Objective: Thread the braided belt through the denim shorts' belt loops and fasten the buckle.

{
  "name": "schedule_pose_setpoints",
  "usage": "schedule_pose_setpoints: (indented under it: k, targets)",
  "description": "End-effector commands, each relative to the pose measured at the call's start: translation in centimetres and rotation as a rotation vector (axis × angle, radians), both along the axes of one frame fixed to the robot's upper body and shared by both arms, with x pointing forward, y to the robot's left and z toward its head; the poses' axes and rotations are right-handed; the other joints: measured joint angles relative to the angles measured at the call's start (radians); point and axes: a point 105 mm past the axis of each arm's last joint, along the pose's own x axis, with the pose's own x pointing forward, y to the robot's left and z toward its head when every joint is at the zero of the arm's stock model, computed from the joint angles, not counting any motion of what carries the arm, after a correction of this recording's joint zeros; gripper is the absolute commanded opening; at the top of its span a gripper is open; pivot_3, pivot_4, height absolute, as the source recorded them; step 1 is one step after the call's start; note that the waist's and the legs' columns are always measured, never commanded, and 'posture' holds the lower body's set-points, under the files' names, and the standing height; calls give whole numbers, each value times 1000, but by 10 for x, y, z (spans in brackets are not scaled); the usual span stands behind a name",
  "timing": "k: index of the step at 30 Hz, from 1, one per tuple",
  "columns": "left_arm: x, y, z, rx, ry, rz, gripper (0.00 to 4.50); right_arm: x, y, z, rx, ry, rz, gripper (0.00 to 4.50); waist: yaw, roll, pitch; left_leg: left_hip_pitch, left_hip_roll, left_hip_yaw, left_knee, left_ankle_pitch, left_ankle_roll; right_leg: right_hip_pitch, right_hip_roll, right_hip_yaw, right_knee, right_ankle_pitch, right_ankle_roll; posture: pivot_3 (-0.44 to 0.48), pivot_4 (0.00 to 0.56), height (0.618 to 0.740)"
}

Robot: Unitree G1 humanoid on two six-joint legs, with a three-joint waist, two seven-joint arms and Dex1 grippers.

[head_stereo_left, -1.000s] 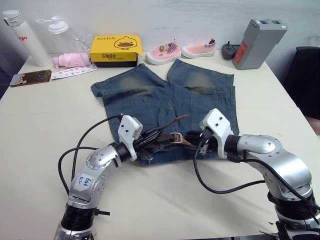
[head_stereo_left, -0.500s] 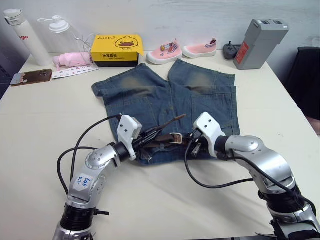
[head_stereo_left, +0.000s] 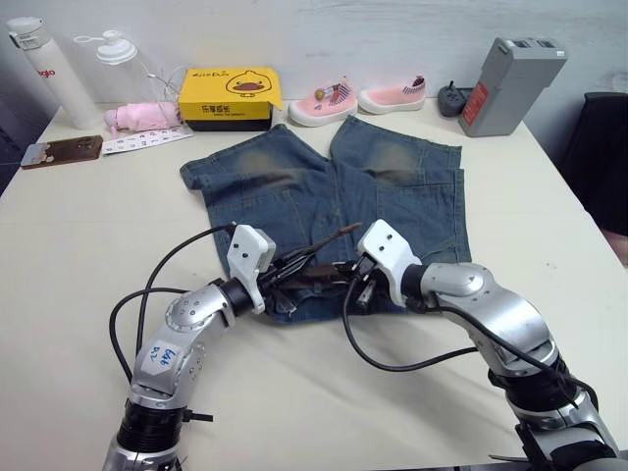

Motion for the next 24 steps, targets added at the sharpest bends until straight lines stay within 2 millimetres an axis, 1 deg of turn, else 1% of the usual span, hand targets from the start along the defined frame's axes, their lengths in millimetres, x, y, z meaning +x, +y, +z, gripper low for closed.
schedule_pose_setpoints:
  k: [1, 8, 12, 14, 18, 24]
  targets:
    - [2, 5, 8, 2, -40, 8, 0, -5, 8, 3, -3, -25, 51, 32, -1, 0, 0, 0, 0, 0, 0, 0, 0, 0, 0, 0, 0, 0, 0, 0, 150, 658]
    - [-3, 21, 4, 95, -70, -38, 0, -6, 11, 0, -39, -18, 115, 32, -2, 0, 0, 0, 0, 1, 0, 0, 0, -1, 1, 0, 0, 0, 0, 0, 150, 658]
    - [-4, 23, 4, 124, -90, -71, 0, -3, 5, 15, -47, -14, 204, 32, -2, 0, 0, 0, 0, 1, 0, 0, 0, -2, 0, 1, 0, 0, 0, 0, 150, 658]
    - [-5, 23, 4, 127, -96, -75, 0, -5, 2, 20, -55, -10, 254, 32, -1, 0, 0, 0, 0, 1, 0, 0, 0, -1, 0, 0, 0, 0, 0, 0, 150, 658]
    - [-5, 23, 4, 112, -100, -64, 0, 0, -4, 32, -59, 0, 317, 32, -2, 0, 0, 0, 0, 1, -1, 0, 0, -1, 0, 0, 0, 0, 0, 0, 150, 658]
    - [-5, 21, 4, 103, -104, -55, 0, 14, -2, 27, -81, 13, 339, 32, -1, 0, 0, 0, 0, 1, -1, 0, 0, -1, 0, 0, 0, 0, 0, 0, 150, 658]
